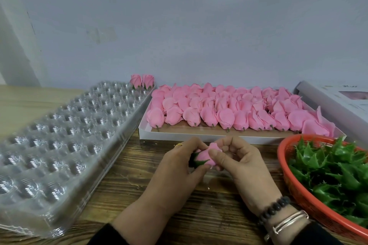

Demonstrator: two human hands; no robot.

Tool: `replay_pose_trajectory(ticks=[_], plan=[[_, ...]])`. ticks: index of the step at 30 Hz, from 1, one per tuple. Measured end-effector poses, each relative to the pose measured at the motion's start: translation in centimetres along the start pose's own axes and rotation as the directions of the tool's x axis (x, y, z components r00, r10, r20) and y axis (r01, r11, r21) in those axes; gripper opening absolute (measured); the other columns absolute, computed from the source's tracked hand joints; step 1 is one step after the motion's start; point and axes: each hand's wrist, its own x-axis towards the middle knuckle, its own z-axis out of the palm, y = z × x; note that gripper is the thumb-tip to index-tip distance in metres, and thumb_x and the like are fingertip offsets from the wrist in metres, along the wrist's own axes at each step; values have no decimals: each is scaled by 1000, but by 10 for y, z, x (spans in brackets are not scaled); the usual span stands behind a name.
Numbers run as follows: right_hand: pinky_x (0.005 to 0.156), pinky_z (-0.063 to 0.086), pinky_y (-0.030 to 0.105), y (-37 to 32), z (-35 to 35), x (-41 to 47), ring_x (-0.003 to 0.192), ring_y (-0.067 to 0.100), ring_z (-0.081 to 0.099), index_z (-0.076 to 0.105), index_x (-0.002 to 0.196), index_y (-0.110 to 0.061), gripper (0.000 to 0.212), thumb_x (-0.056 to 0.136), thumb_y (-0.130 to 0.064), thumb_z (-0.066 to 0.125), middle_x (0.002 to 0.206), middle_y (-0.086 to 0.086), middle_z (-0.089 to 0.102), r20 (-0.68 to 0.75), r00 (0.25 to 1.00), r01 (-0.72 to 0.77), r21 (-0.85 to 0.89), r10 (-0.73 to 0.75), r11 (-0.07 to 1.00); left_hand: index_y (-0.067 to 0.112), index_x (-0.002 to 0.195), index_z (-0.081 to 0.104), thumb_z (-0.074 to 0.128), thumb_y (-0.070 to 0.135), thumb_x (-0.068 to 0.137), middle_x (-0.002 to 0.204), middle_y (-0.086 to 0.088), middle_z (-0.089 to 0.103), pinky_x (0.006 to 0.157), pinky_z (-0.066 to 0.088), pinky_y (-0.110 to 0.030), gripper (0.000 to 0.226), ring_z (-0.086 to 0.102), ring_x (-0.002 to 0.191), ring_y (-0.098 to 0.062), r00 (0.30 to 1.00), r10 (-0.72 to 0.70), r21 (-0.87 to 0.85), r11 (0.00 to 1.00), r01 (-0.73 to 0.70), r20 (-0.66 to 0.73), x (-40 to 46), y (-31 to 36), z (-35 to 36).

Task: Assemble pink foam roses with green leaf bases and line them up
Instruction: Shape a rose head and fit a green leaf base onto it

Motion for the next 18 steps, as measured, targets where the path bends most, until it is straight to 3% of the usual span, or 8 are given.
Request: replay_pose_trajectory(ticks=[3, 5, 7, 10, 15, 18], plan=[[51, 46, 14, 2, 1, 1, 51, 6, 55, 64, 78, -5, 10, 77, 4, 66, 59, -2, 61, 0, 1000, 12, -46, -12, 999, 28, 93, 57, 71, 14, 78, 86, 10, 62, 73, 45, -21, 25, 56, 83, -6, 999, -32, 51, 998, 32, 9, 0, 1, 0], [53, 49, 17, 3, 2, 1, 55, 12, 56, 64, 78, -4, 8, 77, 3, 67, 63, 3, 62, -20, 1000, 17, -72, -18, 997, 27, 96, 58, 71, 17, 77, 89, 12, 59, 75, 42, -16, 25, 52, 88, -5, 1000, -27, 118, 993, 27, -2, 0, 3, 0], [55, 51, 21, 4, 2, 1, 59, 17, 57, 65, 78, -4, 7, 77, 2, 68, 66, 8, 63, -45, 999, 19, -99, -24, 995, 25, 100, 59, 72, 20, 76, 93, 14, 54, 78, 37, -13, 28, 45, 92, -3, 1000, 21, 214, 977, -15, -22, 0, 5, 1], [54, 50, 21, 5, 3, 2, 57, 16, 57, 65, 75, -6, 9, 77, 2, 68, 61, 3, 62, -78, 997, 17, -99, -25, 995, 19, 105, 64, 73, 22, 75, 97, 13, 47, 82, 32, -17, 32, 40, 95, -5, 992, 111, 352, 932, -84, -55, 0, 9, 4], [57, 50, 30, 1, 5, 0, 61, 25, 56, 64, 78, -2, 4, 79, -3, 68, 73, 28, 62, -61, 998, 12, -143, -21, 990, 20, 117, 59, 68, 21, 79, 102, 11, 41, 86, 36, -16, 39, 45, 97, -6, 994, 97, 327, 942, -75, -51, -1, 12, 9], [57, 50, 32, -1, 5, -1, 62, 25, 55, 64, 76, -3, 5, 79, -5, 69, 73, 29, 61, -48, 999, 13, -171, -22, 985, 20, 118, 58, 65, 20, 82, 103, 12, 40, 86, 37, -17, 37, 45, 98, -6, 995, 89, 293, 953, -71, -48, -1, 12, 9]])
